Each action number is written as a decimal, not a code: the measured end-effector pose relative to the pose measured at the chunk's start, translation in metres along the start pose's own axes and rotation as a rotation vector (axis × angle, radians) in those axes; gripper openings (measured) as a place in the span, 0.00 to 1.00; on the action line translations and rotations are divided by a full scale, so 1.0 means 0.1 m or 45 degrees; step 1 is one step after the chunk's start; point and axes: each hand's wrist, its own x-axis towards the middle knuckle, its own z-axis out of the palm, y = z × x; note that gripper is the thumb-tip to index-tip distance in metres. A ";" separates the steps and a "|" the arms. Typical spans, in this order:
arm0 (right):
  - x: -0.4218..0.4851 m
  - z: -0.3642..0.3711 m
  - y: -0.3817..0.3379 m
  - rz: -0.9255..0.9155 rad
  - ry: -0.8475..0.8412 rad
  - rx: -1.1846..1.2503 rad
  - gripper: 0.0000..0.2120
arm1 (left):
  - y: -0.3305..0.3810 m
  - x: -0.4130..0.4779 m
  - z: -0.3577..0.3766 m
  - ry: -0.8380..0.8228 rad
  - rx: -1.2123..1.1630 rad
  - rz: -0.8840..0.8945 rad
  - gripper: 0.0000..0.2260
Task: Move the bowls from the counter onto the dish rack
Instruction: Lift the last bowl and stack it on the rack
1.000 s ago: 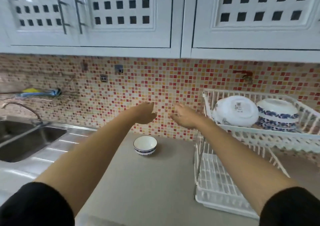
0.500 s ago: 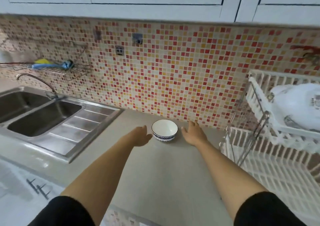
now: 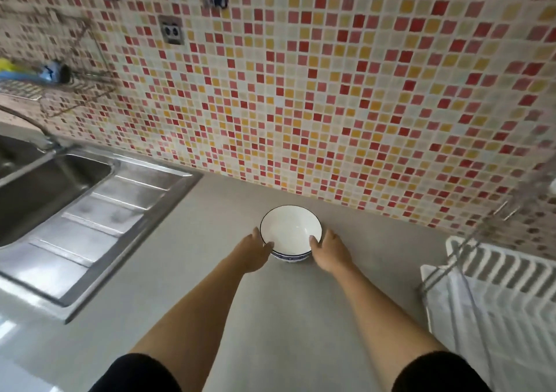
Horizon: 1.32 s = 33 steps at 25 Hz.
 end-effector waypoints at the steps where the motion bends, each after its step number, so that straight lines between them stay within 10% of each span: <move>1: 0.09 0.07 0.00 0.019 -0.041 0.070 0.27 | 0.00 0.10 0.06 -0.029 -0.057 -0.023 0.26; 12: 0.05 0.23 0.09 -0.028 -0.019 0.641 0.22 | 0.03 0.19 0.05 -0.069 -0.274 -0.145 0.32; 20: -1.31 -0.19 0.06 -0.458 0.118 0.744 0.24 | 0.09 -1.17 -0.32 0.095 -1.130 -0.041 0.25; 27: -2.95 -1.10 -0.33 -0.724 0.284 0.674 0.17 | 0.40 -2.60 -0.64 0.278 -1.503 0.276 0.25; 33: -3.92 -2.05 -0.41 -0.892 0.481 0.638 0.37 | 1.14 -3.61 -1.05 0.353 -1.570 0.660 0.15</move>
